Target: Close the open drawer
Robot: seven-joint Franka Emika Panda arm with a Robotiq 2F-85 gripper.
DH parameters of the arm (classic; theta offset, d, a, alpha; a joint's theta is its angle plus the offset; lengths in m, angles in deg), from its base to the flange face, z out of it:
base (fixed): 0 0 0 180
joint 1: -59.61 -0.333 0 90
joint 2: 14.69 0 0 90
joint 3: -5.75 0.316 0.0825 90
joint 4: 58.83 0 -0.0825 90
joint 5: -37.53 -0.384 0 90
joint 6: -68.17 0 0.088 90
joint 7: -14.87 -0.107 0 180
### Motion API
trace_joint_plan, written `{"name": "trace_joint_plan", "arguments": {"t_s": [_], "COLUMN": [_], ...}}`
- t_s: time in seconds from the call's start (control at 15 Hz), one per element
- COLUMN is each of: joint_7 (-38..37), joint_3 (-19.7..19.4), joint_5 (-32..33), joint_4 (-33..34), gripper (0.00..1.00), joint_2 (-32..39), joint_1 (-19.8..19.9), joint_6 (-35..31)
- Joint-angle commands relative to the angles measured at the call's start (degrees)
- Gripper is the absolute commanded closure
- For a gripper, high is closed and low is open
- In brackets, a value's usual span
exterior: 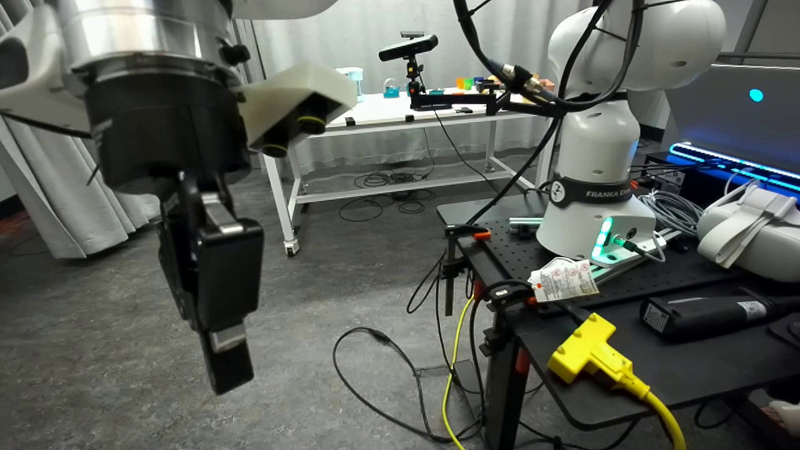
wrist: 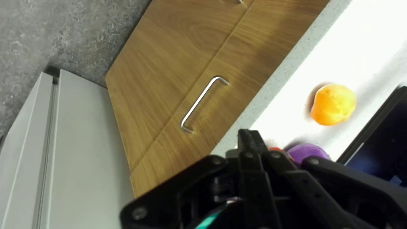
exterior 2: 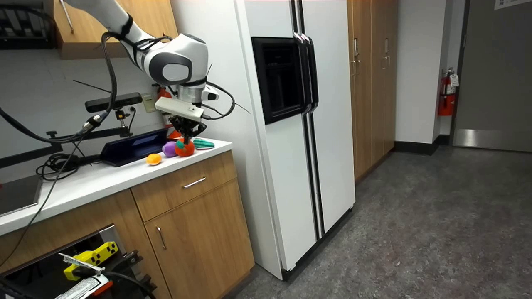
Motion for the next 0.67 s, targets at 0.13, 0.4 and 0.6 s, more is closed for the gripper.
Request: {"name": "trace_joint_plan", "arguments": {"t_s": [0.13, 0.4, 0.6], "joint_7": [5.53, 7.60, 9.08], "joint_3": [-4.06, -5.98, -7.18], "joint_5": [-0.26, 0.62, 0.06], "joint_4": [-2.70, -3.49, -3.81], "gripper": [1.00, 0.57, 0.35], "joint_2": [-5.89, -8.20, -9.34], "joint_1": [-3.98, -5.56, -6.14], "joint_6": [-2.04, -3.56, -4.29]}}
